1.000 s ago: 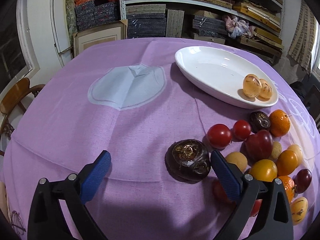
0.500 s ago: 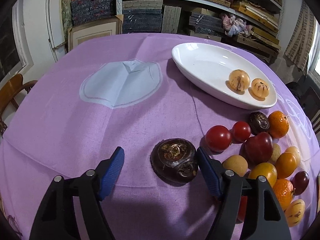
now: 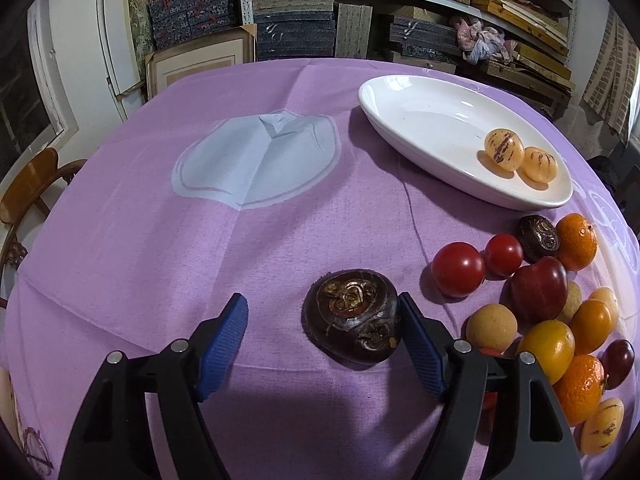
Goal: Organize fruits
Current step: 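Close the left gripper on the dark brown fruit while the right grasps a dark red plum, then lift both fruits onto the white plate and open both grippers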
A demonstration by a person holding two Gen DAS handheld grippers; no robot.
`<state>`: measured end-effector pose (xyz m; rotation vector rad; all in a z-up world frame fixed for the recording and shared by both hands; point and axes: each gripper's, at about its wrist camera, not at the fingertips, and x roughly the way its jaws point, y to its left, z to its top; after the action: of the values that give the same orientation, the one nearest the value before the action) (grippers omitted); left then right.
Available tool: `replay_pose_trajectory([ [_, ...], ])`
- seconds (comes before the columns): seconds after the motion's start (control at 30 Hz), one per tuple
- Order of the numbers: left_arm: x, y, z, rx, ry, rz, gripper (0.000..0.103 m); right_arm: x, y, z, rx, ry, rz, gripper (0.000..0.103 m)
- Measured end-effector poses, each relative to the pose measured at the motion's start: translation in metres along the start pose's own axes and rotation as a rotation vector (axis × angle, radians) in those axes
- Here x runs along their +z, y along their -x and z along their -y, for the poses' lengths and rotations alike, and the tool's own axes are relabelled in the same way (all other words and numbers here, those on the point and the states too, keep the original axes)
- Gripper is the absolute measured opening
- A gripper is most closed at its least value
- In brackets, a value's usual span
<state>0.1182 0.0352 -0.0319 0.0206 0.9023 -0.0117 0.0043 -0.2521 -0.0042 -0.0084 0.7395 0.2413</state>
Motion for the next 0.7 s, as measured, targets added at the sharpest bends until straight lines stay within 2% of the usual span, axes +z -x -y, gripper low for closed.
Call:
replay_pose_trajectory([
  [0.07,0.0,0.0,0.0,-0.001,0.001,0.0,0.078,-0.002,-0.009,-0.003,0.028,0.003,-0.036,0.062],
  [0.33,0.0,-0.001,0.0,-0.007,0.0,-0.002,0.079,-0.005,-0.021,-0.016,0.138,0.003,-0.101,0.062],
  [0.47,-0.001,-0.001,0.001,-0.008,0.0,-0.002,0.08,-0.004,-0.025,-0.014,0.169,-0.03,-0.114,0.052],
  [0.57,-0.001,-0.001,0.0,-0.008,0.0,-0.002,0.08,-0.005,-0.032,-0.006,0.162,-0.065,-0.143,0.05],
  [0.6,-0.001,-0.001,0.0,-0.008,0.0,-0.002,0.08,-0.006,-0.035,-0.005,0.176,-0.076,-0.158,0.046],
  [0.7,-0.001,-0.001,0.0,-0.008,0.001,-0.002,0.08,-0.006,-0.035,-0.008,0.173,-0.06,-0.159,0.04],
])
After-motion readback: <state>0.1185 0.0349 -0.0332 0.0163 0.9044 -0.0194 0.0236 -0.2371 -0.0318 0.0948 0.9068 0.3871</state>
